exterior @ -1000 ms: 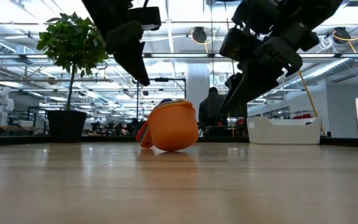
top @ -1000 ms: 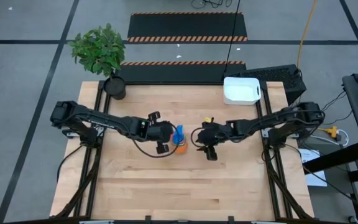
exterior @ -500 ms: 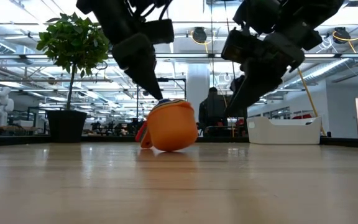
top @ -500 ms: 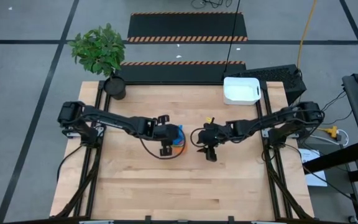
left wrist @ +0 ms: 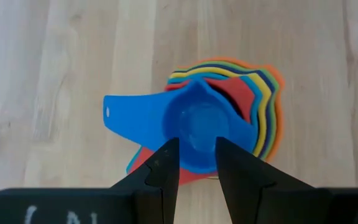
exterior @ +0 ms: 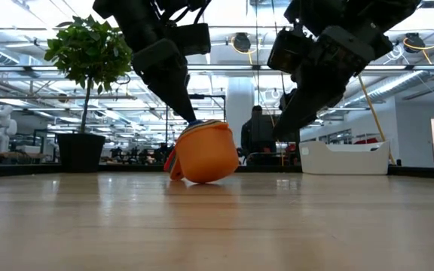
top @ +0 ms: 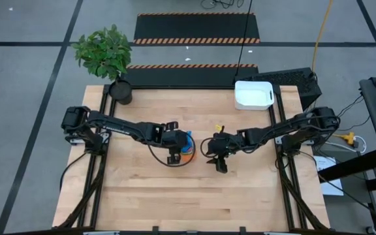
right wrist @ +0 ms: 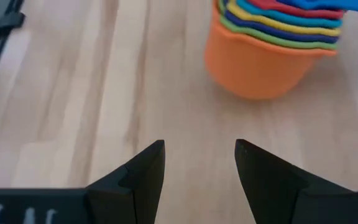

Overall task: Nest measuring cups in basket
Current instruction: Stack the blue measuring cup into the red measuring cup

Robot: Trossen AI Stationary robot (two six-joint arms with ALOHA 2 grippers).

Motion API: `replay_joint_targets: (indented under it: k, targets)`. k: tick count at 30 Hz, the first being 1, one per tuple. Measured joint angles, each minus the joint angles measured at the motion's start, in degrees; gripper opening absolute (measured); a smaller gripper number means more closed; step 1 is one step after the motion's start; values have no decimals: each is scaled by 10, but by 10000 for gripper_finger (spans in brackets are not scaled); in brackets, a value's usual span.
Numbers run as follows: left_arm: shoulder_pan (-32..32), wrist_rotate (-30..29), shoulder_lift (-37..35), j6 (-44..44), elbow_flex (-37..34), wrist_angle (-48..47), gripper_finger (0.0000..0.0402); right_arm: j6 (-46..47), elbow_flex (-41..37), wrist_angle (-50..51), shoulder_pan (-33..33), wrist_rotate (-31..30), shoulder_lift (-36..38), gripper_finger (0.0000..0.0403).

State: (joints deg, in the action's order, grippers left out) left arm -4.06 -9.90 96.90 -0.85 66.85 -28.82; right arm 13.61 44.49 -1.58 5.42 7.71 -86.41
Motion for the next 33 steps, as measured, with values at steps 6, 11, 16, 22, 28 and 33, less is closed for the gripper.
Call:
replay_joint_targets:
  k: [6, 11, 16, 22, 28, 33]
  targets:
    - [3, 14, 0, 9, 0, -5, 108, 16, 30, 1, 26, 0, -6, 187]
    - [2, 15, 0, 8, 0, -11, 108, 6, 54, -11, 54, -1, -15, 187]
    - [6, 26, 0, 8, 0, 15, 108, 0, 67, -50, 64, 0, -59, 187]
    - [8, 35, 0, 8, 0, 15, 108, -14, 114, -50, 63, 1, -135, 187]
    - [10, 35, 0, 5, 0, 3, 108, -34, 162, -52, 62, -3, -200, 187]
    - [10, 35, 0, 4, -1, 23, 108, -39, 179, -30, 58, -25, -218, 187]
